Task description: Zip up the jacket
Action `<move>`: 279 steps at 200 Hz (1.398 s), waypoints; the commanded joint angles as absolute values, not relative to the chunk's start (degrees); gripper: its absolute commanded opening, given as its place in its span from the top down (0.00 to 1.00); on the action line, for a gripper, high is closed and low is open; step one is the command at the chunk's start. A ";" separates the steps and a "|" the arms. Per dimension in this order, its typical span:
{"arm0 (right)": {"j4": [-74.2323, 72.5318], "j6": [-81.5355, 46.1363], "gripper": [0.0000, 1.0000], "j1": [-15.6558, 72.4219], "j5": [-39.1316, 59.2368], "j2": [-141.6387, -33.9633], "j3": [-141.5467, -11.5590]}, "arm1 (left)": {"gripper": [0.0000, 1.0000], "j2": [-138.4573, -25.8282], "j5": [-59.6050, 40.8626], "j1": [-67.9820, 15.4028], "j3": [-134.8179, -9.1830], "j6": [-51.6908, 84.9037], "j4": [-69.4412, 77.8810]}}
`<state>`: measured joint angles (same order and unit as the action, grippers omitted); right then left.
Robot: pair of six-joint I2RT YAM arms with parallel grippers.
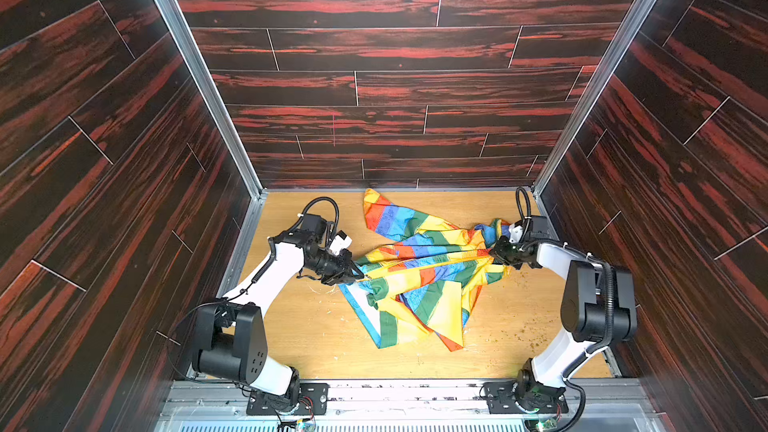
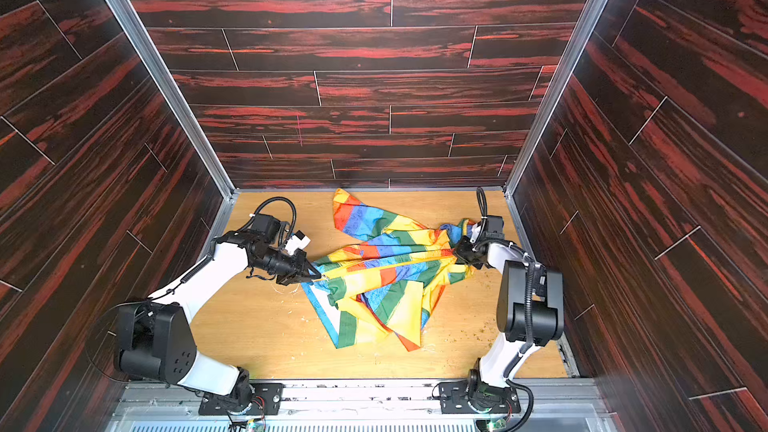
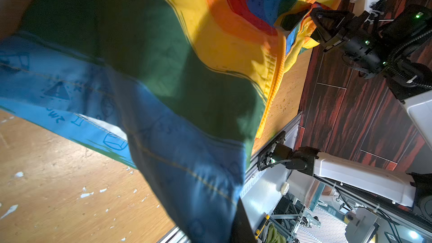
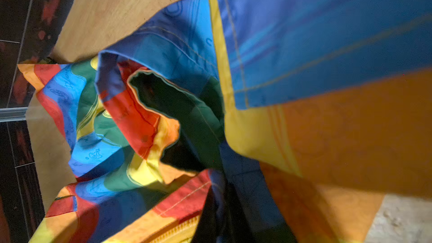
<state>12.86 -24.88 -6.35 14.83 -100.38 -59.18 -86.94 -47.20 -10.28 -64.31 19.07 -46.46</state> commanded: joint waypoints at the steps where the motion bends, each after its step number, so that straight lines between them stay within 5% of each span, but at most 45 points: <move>1: 11.76 -24.87 0.95 -7.49 12.38 -101.60 -61.04 | 1.00 -86.55 -47.55 -9.49 -64.99 17.84 -47.86; 91: 16.94 -25.53 0.50 -7.60 7.39 -93.43 -63.89 | 1.00 -86.73 -48.03 -9.48 -63.13 19.05 -45.10; 137: 16.99 -27.12 0.48 -6.35 13.04 -85.33 -63.48 | 1.00 -86.94 -48.16 -9.48 -62.99 19.47 -44.34; 184: 16.37 -31.00 0.53 4.60 23.85 -82.14 -62.07 | 1.00 -86.81 -48.19 -9.49 -62.73 20.48 -42.94; 279: -16.27 -58.97 0.56 30.57 35.76 -86.57 -52.61 | 1.00 -86.74 -49.90 -9.49 -62.36 21.88 -40.50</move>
<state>-3.79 -49.01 27.51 32.73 -84.09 -53.89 -87.09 -48.05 -9.85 -63.09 22.00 -41.80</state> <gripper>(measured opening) 0.442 0.101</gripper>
